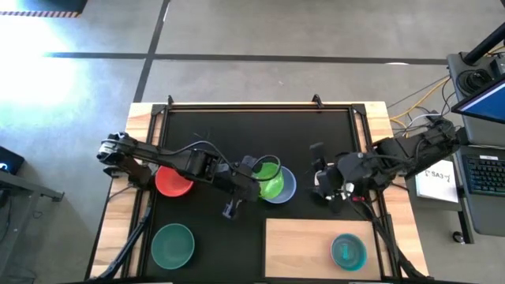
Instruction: Place and stack bowls onto a shelf
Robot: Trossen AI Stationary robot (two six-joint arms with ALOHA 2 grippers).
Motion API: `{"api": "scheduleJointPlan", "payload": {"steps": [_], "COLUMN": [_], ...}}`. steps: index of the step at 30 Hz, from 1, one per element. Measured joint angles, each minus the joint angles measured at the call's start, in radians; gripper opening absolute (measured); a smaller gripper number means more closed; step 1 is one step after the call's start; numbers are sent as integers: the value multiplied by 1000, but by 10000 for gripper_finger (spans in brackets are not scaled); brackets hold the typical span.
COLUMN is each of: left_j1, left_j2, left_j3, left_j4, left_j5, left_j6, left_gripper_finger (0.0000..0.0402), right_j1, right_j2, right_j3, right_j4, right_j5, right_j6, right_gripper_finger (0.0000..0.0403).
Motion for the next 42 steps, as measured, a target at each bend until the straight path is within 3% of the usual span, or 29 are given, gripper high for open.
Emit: {"api": "scheduleJointPlan", "payload": {"steps": [5,10,15,19,26,42], "left_j1": [5,32,46,53,61,70], "left_j2": [2,2,2,10,20,25], "left_j3": [0,0,0,0,0,0], "left_j4": [4,23,10,-9,6,18], "left_j5": [35,270,330,458,463,441], "left_j6": [145,224,240,271,342,426], "left_gripper_finger": [0,0,0,0,0,0], "right_j1": [-24,-25,-25,-33,-49,-71], "right_j2": [16,59,89,91,108,219], "right_j3": [-2,-2,-2,-2,-2,-2], "right_j4": [0,3,4,39,115,135], "right_j5": [-114,-128,-128,-128,-144,-318], "right_j6": [-78,-208,-281,-295,-248,-230], "right_gripper_finger": [152,151,148,148,146,146]}}
